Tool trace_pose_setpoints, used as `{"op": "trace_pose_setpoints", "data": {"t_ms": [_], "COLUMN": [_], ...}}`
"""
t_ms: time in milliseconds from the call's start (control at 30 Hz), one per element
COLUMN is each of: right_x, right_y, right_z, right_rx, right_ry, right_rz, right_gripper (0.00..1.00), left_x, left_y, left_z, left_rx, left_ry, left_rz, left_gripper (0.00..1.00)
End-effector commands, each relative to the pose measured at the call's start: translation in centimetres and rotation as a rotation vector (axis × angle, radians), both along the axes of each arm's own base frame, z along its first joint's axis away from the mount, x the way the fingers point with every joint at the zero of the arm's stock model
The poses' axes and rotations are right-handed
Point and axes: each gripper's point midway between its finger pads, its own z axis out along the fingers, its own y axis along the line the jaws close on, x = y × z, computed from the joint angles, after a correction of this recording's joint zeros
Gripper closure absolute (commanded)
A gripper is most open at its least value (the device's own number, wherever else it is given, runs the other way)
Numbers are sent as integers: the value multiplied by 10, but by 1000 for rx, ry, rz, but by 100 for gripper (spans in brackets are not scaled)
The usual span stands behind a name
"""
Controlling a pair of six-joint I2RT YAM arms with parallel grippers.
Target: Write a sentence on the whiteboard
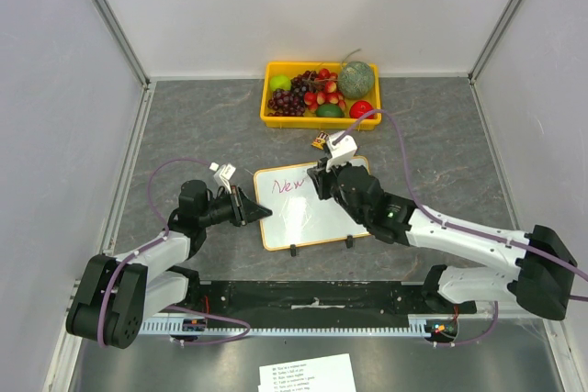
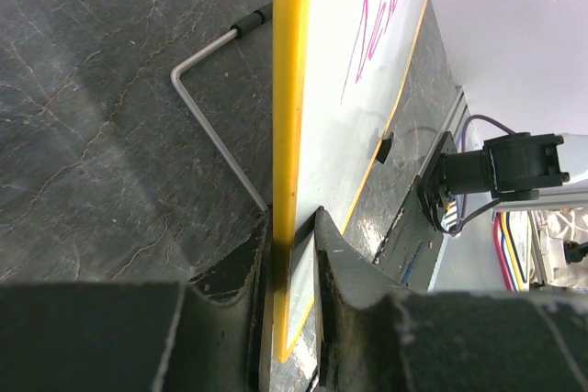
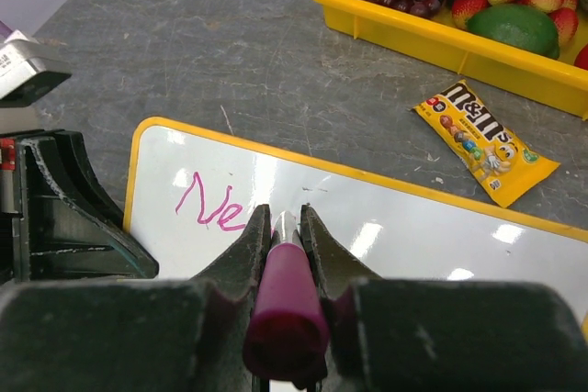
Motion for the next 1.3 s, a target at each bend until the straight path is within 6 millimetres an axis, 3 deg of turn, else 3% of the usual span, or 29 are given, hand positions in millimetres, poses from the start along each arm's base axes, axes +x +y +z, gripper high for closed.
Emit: {"op": "trace_pose_setpoints", "data": {"t_ms": [0,200,833,1267], "right_x": [0,8,10,0], "right_y": [-7,-21,-28,-31], "right_z": [30,14,-25,-34], "right_rx": [115,69,-14,-19], "right_ry": [-39,-19,40,68], "right_rz": [-3,-42,-55,-24], "right_gripper": [100,100,100,100], "left_x": [9,8,9,9], "left_y": [4,4,4,4], "left_z": [-1,-2,-2,-2], "left_rx": [32,32,33,33], "left_ry": [-55,-51,-48,-52], "left_rz": [28,27,30,30], "left_gripper": [98,98,98,98]}}
